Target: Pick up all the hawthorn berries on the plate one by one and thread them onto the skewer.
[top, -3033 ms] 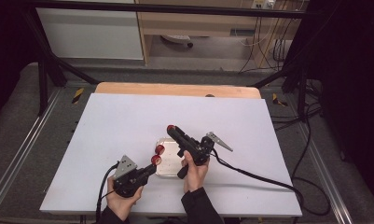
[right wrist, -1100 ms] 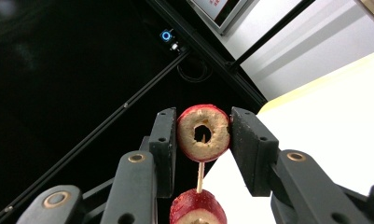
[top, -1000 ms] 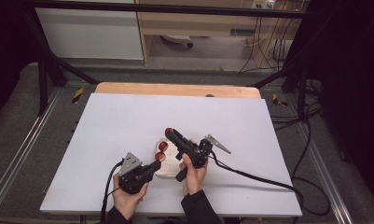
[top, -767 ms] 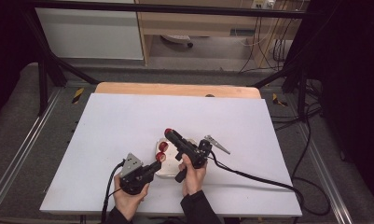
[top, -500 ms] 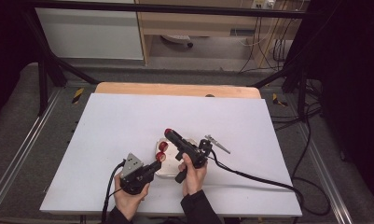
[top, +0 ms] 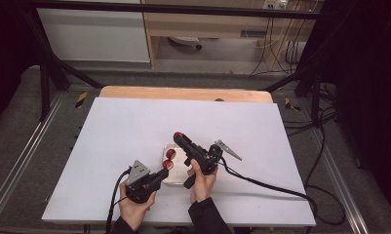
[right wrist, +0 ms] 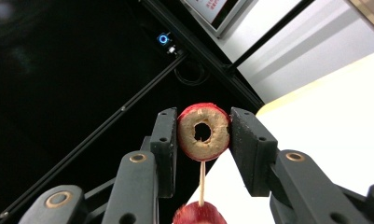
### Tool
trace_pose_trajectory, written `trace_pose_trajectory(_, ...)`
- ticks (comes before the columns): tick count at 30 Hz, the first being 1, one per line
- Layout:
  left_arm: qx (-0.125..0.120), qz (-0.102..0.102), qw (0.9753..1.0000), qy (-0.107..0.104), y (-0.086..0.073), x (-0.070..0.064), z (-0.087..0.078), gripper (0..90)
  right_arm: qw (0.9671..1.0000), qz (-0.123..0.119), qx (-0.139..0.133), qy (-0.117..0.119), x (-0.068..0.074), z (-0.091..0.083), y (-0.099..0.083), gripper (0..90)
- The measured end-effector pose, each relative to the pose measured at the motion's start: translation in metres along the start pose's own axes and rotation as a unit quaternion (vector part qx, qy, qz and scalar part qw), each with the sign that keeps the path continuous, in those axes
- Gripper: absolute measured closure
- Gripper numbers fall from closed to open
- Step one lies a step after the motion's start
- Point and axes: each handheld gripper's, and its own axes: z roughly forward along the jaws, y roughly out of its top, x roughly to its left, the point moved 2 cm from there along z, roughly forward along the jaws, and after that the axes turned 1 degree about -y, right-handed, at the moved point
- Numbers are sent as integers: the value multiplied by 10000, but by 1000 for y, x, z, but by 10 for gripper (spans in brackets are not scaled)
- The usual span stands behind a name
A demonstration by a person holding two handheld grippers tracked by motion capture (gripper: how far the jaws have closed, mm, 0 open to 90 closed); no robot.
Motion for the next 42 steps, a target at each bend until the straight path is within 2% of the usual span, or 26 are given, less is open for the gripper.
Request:
trace_pose_trajectory(2, -33, -52, 10000, -2, 2, 1, -1, 886, 10000, -13, 90, -17, 0, 0, -1, 634)
trace_pose_trajectory(5, -77, -161, 9998, 10, 1, 0, 0, 885, 10000, -7, 60, 1, 0, -1, -6, 634)
trace_pose_trajectory(10, -143, -145, 9998, 47, -1, -7, 2, 885, 9999, 126, -75, 56, -2, -1, -11, 635)
trace_pose_trajectory(15, -198, -175, 9996, 78, 1, -4, 2, 885, 9999, 57, 48, 94, 2, -3, -9, 636)
trace_pose_trajectory(16, -170, -156, 9997, 97, 1, -3, 2, 886, 9998, 68, 137, 89, 2, -3, -10, 636)
trace_pose_trajectory(25, -122, -11, 9999, 82, 0, 4, 3, 886, 9994, 43, 350, 34, 1, -3, -8, 639)
trace_pose_trajectory(31, -20, 216, 9996, 153, -1, 3, 5, 886, 9987, -16, 514, 2, 2, -4, -8, 640)
trace_pose_trajectory(42, 82, 237, 9997, 61, -3, 9, 7, 886, 9968, -215, 771, -65, 1, -5, -9, 638)
